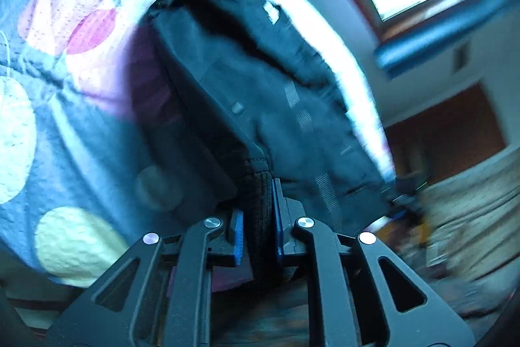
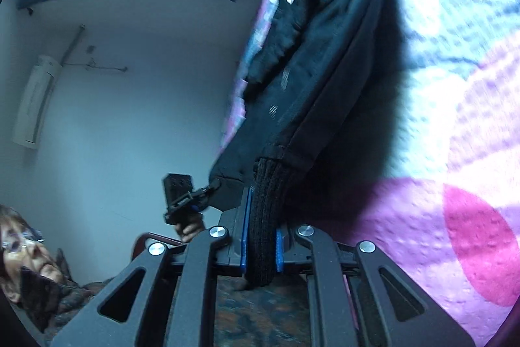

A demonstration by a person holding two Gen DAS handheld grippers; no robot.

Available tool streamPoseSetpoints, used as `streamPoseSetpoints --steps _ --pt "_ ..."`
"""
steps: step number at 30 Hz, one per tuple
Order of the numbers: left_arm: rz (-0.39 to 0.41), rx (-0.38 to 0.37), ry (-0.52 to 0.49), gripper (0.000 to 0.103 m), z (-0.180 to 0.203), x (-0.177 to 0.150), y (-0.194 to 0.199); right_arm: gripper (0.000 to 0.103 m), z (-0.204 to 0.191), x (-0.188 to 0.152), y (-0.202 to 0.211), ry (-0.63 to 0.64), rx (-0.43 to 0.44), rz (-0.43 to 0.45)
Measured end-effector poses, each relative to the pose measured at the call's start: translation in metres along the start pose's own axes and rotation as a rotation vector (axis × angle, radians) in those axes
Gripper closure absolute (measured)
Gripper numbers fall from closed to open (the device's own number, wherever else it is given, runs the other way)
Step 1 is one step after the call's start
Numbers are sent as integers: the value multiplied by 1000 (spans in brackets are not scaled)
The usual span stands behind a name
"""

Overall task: Fold small clothes
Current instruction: 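Grasp the ribbed hem with both grippers and fold it toward the collar, then lay the hem on the collar and open both grippers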

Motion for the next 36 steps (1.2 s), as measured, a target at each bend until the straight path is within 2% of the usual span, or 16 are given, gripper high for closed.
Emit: streamPoseSetpoints --steps 3,5,11,15,19,21,22,24,26,27,30,31,32,33,36 --pt "60 -121 38 91 17 34 12 91 -22 27 7 39 58 51" --pt "93 -159 41 91 25 62 11 91 -34 52 8 63 80 78" --pt "165 -194 39 91 32 152 -19 91 -39 149 -14 72 127 159" --pt "173 -152 59 91 14 210 -62 91 -10 214 -37 -7 129 195" --pt "128 -40 71 90 -19 242 -112 91 26 255 -71 -113 70 210" --pt "89 25 64 89 -34 250 -134 91 53 267 -79 -157 21 211" --pt "76 34 67 87 -39 254 -139 90 63 270 -82 -173 0 213" --pt "57 28 82 84 -45 257 -145 88 73 274 -82 -205 9 217" --pt "55 -21 92 80 -44 260 -140 83 70 275 -77 -203 50 212" --pt "59 -53 99 75 -43 262 -133 76 65 274 -75 -192 63 208" --pt "84 -77 94 65 -41 263 -116 57 56 272 -63 -147 74 217" --pt "119 -51 73 60 -42 265 -108 54 51 270 -58 -127 80 220" --pt "148 -23 53 47 -43 268 -103 53 48 270 -53 -105 76 225" --pt "175 2 22 42 -44 271 -95 52 47 270 -52 -84 62 230" --pt "185 56 -45 42 -47 272 -89 49 46 273 -42 1 -46 243"
Point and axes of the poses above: each gripper's, at about its wrist camera, not at the fingertips, and y roughly against the way its jaws point, z to its right, x to its top, the point moved 10 cm from there along -y, roughly the way its jaws point
